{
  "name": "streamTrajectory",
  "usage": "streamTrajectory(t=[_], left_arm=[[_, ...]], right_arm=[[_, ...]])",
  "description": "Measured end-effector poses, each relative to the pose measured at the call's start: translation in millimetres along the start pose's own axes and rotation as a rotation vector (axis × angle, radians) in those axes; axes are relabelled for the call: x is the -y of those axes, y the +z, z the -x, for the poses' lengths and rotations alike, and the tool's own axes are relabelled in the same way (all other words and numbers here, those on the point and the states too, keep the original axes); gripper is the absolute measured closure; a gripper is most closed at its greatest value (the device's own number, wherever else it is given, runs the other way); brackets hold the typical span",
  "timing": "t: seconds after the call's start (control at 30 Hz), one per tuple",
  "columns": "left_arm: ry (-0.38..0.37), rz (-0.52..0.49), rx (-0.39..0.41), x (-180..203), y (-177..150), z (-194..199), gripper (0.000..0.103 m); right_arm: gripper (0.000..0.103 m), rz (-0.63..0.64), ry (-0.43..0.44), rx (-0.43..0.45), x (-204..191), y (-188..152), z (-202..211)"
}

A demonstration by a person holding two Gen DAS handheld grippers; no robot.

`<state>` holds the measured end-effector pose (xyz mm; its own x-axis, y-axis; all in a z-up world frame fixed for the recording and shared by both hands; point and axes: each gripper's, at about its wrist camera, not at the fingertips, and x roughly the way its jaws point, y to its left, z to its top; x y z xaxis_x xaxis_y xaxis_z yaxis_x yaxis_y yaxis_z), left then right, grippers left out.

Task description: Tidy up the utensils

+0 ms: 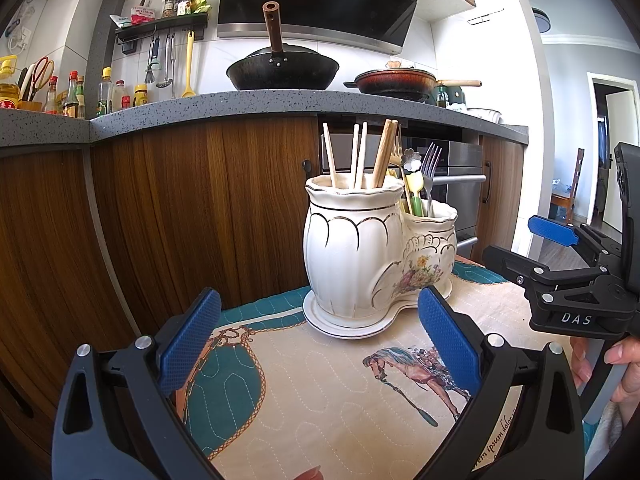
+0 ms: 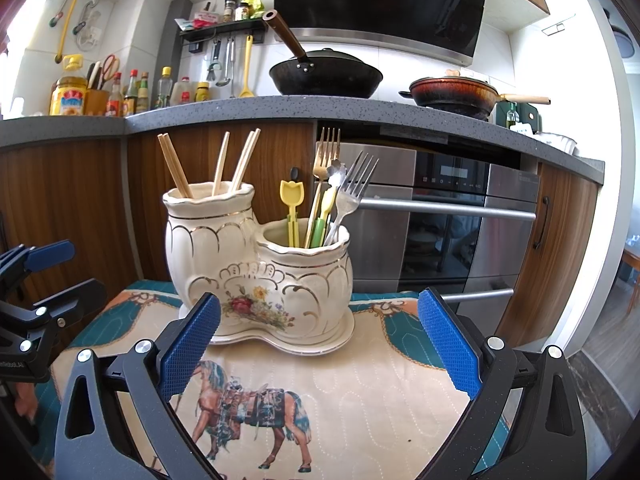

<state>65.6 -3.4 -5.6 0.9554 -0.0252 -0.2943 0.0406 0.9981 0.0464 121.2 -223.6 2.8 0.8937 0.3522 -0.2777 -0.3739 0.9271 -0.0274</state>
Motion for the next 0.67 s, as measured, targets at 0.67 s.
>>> streamTrajectory(t=[0.67], left_arm=[[0.005,-0.011,-0.017,2.4,-3.0,-3.4,0.006]], right_arm=[[0.005,-0.002,0.002,-0.001,0.6,1.0,0.5]])
